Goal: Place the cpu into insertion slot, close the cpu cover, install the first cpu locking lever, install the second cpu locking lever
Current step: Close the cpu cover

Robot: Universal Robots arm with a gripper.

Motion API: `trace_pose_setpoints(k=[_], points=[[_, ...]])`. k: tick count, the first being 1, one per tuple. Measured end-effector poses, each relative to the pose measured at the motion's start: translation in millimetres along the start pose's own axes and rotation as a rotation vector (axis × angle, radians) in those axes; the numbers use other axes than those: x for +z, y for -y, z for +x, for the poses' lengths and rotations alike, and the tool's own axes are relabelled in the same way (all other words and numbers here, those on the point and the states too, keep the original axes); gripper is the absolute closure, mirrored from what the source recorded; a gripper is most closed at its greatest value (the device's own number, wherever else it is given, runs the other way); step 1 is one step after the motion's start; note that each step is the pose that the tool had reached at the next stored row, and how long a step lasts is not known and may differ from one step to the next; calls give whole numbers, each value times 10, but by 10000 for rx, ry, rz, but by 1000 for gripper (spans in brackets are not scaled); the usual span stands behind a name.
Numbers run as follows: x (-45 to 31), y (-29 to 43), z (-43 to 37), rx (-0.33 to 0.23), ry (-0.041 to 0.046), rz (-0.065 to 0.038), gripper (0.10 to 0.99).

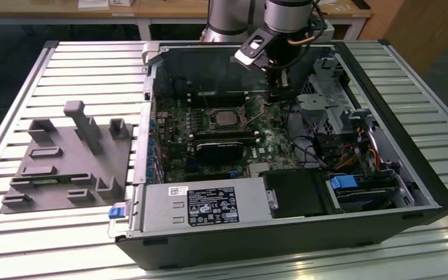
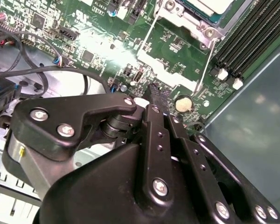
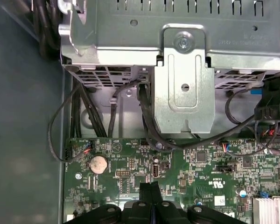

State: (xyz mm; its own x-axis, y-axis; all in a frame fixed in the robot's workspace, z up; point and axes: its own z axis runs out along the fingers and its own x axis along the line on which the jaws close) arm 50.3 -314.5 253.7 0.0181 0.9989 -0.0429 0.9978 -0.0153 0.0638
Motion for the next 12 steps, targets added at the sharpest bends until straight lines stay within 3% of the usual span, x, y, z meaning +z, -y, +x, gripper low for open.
trace_pose_setpoints(k=[12], points=[[104,-10,4,-7,97,32,984]])
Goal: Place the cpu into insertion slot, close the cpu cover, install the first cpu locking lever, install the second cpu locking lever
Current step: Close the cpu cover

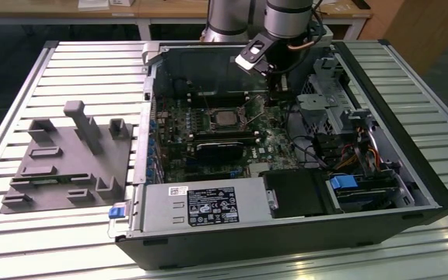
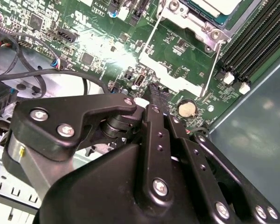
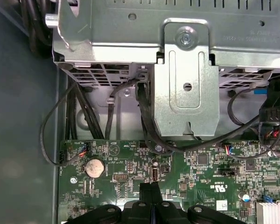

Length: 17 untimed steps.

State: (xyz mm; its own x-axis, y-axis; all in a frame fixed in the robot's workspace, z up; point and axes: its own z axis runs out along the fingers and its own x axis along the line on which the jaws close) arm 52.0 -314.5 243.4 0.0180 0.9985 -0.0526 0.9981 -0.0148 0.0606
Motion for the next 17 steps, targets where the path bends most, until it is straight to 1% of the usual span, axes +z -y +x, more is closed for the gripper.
trace_pose_setpoints(k=[3,5,6,7,11,12,13,16,17], points=[[2,0,0,1,-13,0,984],[6,0,0,12,-237,18,984],[7,0,0,16,-294,23,984],[7,1,0,18,-322,27,984],[8,0,1,19,-332,30,984],[9,-1,0,15,-333,81,984],[10,-2,0,11,-329,180,984],[13,-8,0,-3,-322,581,984],[14,-9,1,-6,-320,690,984]])
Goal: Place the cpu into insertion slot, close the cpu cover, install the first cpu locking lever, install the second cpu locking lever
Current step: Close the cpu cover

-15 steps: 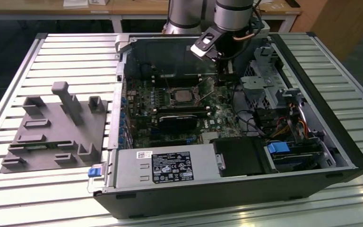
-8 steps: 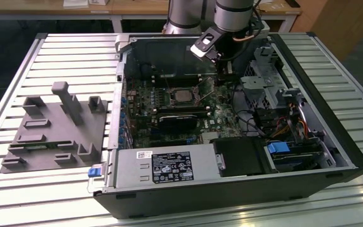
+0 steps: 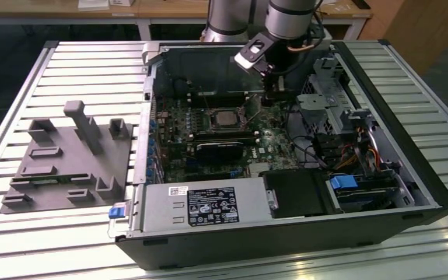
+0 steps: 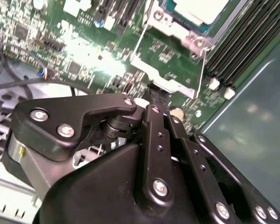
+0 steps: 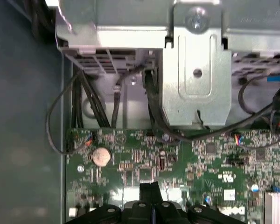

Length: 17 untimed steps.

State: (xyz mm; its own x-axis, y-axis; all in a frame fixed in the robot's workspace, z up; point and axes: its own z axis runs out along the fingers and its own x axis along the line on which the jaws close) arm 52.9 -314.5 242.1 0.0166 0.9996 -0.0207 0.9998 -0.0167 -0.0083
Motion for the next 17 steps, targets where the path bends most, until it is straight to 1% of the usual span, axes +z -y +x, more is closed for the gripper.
trace_pose_setpoints(k=[1,3,4,10,14,17], points=[[0,-1,0,-2,2,105,984],[2,-2,0,-6,4,281,984],[1,-2,0,-6,7,322,984],[2,4,0,-6,2,352,984],[2,59,-1,-7,-15,332,984],[3,121,-2,-8,-17,300,984]])
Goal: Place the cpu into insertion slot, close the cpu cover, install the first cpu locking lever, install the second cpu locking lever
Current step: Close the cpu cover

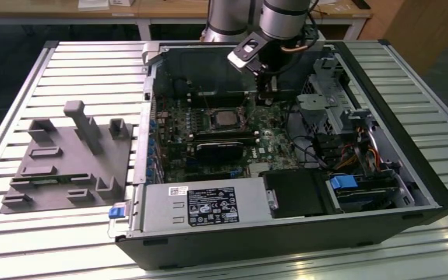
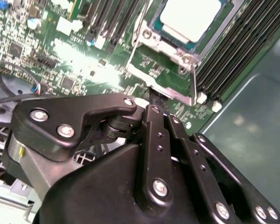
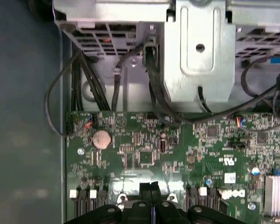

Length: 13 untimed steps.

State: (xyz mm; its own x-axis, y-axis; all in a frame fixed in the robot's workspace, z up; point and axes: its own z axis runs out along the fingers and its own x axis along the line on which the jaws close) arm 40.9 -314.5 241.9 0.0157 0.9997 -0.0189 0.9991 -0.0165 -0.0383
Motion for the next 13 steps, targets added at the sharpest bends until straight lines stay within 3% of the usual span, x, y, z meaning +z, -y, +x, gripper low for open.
trace_pose_setpoints(k=[5,6,13], points=[[5,133,-2,4,-1,-78,984],[9,234,-4,5,-3,-153,984],[13,348,-6,6,-4,-235,984]])
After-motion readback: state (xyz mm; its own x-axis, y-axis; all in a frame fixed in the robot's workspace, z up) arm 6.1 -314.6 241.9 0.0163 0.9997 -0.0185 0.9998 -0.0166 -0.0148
